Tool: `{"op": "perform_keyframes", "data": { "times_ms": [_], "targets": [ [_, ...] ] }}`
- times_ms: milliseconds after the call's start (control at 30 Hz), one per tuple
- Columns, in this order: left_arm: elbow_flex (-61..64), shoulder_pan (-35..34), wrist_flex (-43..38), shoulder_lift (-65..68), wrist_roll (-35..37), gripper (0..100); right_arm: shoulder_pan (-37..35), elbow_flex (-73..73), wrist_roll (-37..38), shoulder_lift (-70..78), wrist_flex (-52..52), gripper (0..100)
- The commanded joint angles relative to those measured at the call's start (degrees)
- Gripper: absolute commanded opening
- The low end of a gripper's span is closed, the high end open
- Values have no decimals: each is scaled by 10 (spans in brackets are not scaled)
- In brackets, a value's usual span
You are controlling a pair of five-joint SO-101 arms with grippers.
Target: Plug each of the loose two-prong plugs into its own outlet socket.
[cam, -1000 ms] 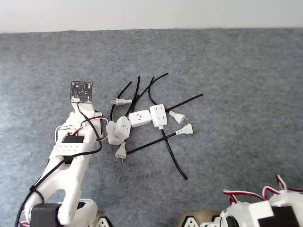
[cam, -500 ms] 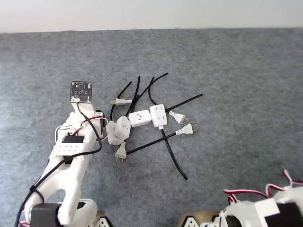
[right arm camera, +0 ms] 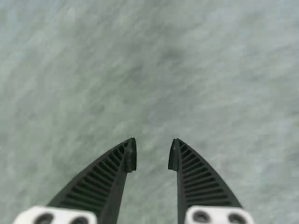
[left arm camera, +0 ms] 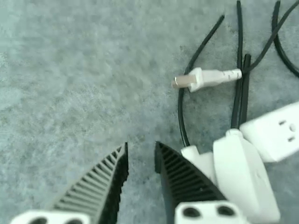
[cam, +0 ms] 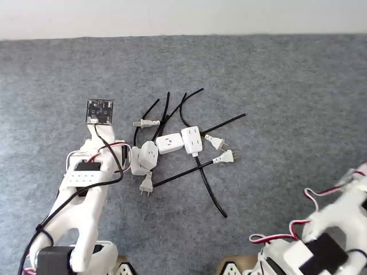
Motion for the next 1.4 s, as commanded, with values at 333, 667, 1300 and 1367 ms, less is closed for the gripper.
{"op": "perform_keyframes", "data": {
  "times_ms": [333,667,1300,1367],
  "targets": [
    [-58,44,87,-19,-113,219,-202,98,4,-36,12,123],
    [-59,173,87,-19,-113,218,-203,101,6,-29,7,123],
    [-12,204,145,-148,168,220,-204,101,7,-21,-4,123],
    [15,211,133,-159,244,218,-204,101,7,-21,-4,123]
  ]
}}
